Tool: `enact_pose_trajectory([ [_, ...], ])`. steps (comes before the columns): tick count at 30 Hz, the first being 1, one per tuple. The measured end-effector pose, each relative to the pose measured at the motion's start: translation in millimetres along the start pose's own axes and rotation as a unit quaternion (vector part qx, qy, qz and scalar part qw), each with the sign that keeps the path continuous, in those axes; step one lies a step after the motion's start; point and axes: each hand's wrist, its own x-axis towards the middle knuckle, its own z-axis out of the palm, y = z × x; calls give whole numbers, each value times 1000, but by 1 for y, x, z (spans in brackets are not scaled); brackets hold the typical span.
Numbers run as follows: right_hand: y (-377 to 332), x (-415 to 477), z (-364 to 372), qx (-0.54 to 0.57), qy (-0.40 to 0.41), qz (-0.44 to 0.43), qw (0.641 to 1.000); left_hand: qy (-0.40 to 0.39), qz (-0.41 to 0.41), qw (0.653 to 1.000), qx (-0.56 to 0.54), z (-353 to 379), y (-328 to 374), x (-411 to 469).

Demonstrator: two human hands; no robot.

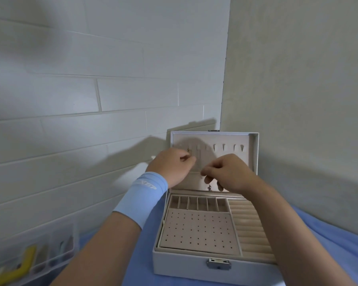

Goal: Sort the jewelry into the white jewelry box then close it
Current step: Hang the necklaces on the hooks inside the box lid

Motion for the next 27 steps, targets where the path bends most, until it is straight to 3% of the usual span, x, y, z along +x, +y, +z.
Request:
enact_pose_trajectory([
  [6,-1,9,-2,34,93,-30,995,-73,40,979,188,18,-3,-2],
  [11,5,14,8,-8,103,-59,993,-81,45,957,274,27,-4,1],
  [15,7,17,12,-53,111,-81,989,-87,51,960,261,24,-4,4],
  [20,13,19,14,-145,60,-68,985,-79,41,971,221,22,-10,5],
  [27,1,6,7,-141,51,-74,986,-91,36,980,170,10,-7,-6],
])
